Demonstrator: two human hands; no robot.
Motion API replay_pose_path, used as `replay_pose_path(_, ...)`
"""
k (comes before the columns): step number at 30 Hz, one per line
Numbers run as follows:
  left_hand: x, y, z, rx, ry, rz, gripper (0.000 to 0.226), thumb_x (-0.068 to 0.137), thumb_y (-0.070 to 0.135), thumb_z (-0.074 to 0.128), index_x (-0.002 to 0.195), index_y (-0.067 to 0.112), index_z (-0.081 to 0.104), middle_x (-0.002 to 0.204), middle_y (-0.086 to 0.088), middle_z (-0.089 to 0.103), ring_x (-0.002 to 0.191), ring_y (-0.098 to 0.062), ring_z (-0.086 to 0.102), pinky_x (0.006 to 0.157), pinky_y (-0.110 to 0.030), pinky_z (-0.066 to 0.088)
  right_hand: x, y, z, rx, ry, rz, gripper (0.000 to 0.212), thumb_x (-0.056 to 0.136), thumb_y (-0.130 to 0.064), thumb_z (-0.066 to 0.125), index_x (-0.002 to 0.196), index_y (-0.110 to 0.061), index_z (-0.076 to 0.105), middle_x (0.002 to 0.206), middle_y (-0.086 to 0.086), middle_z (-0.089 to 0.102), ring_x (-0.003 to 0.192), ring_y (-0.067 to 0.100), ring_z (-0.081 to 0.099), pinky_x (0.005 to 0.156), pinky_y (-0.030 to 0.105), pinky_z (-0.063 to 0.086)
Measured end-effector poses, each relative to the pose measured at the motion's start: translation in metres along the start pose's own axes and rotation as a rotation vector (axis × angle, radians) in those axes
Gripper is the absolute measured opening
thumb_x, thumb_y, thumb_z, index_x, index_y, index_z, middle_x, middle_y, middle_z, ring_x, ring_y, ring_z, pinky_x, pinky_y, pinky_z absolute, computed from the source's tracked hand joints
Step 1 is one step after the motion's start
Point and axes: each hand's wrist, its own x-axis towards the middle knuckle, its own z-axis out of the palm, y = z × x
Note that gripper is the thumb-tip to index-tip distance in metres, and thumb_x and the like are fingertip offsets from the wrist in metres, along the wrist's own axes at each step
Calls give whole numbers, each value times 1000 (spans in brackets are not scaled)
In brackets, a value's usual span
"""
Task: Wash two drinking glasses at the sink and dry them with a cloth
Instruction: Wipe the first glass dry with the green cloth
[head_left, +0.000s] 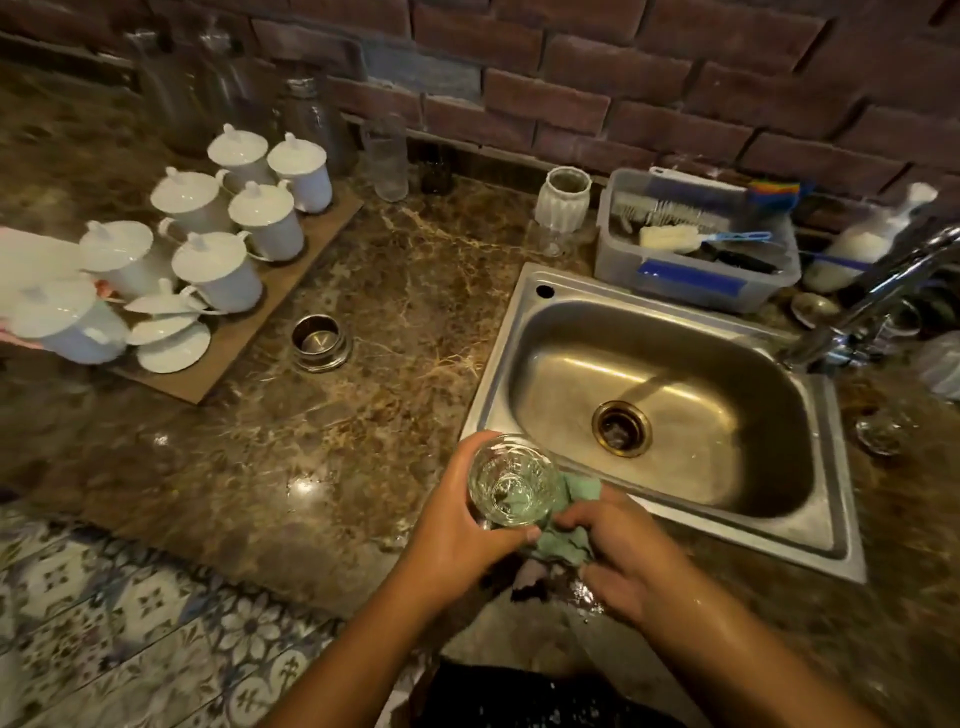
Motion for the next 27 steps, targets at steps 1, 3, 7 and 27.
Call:
replay_pose_path(1, 1, -5, -6, 12, -5, 0, 89, 64, 11, 93, 136, 31, 46, 130, 11, 59, 121, 2, 57, 99, -15, 45, 5, 4, 8, -5, 7, 6, 45, 83, 22, 37, 111, 2, 66, 100, 31, 72, 79, 38, 68, 66, 42, 60)
replay_pose_path(3, 5, -14, -15, 42, -5, 4, 87, 63, 6, 93, 133, 31, 48, 127, 11, 60, 118, 3, 58, 96, -13, 45, 14, 10, 24, -29, 22, 20, 46, 80, 21, 37, 112, 3, 65, 91, 28, 69, 67, 32, 66, 52, 34, 58)
replay_pose_path(7, 10, -31, -33, 40, 27, -52, 82, 64, -4, 89, 129, 27, 52, 115, 13, 67, 110, 1, 63, 88, -12, 47, 28, 16, 50, -78, 66, 115, 41, 85, 17, 36, 116, 5, 60, 91, 28, 65, 49, 26, 66, 39, 23, 49)
replay_pose_path(27, 39, -90, -109, 53, 117, -201, 90, 66, 7, 92, 138, 35, 45, 130, 18, 59, 120, 10, 55, 100, -12, 45, 66, 12, 100, -39, -210, 116, 50, 84, 20, 38, 127, 1, 59, 118, 33, 66, 97, 48, 64, 72, 52, 56)
